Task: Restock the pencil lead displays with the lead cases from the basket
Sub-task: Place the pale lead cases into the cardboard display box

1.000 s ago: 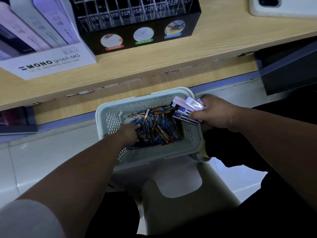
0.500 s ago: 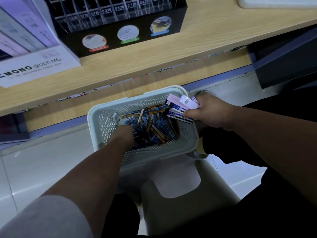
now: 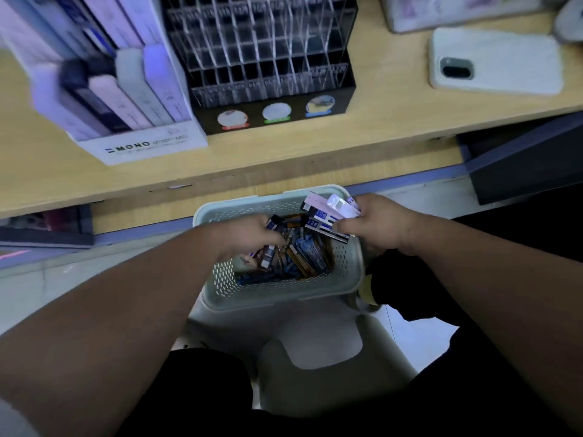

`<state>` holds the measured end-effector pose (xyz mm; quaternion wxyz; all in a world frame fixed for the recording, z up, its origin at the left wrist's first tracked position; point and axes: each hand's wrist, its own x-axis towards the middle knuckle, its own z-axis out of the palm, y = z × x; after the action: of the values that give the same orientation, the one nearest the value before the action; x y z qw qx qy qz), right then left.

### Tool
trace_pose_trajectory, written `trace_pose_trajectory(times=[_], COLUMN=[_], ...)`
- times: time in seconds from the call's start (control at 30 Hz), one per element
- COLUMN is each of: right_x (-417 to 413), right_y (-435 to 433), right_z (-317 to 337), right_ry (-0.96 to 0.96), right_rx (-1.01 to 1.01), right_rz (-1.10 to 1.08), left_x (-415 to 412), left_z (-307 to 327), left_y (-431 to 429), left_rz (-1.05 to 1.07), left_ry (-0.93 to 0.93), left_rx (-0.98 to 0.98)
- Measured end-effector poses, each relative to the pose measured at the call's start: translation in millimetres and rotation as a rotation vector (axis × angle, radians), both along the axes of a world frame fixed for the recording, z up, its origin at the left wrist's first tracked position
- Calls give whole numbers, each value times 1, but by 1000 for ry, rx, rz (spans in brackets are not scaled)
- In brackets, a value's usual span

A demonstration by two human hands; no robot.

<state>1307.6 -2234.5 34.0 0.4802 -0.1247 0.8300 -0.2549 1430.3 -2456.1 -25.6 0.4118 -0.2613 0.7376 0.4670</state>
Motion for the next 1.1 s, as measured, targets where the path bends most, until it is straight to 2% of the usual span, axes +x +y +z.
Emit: trace_pose_trajectory(times=[0.13, 0.23, 0.4, 0.5, 0.73, 0.87, 1.1], right_x=[8, 14, 19, 18, 28, 27, 7], right_y=[-18, -25, -38, -49, -79, -96, -110], right_z=[40, 76, 127, 149, 173, 177, 183], right_ry=[9, 25, 17, -21, 50, 75, -130], right_rx=[-50, -123, -253, -362, -513, -569, -691], right_rz=[117, 171, 211, 204, 186, 156, -66], left_x=[0, 14, 36, 48, 55, 48, 25], left_z=[71, 115, 177, 203, 232, 239, 256], left_y=[-6, -10, -7, 0, 13, 9, -19], left_rz=[89, 172, 716, 958, 1251, 1372, 1419], left_ry=[73, 154, 256, 287, 492, 590, 774], left_rx=[130, 152, 335, 410, 345, 247, 40])
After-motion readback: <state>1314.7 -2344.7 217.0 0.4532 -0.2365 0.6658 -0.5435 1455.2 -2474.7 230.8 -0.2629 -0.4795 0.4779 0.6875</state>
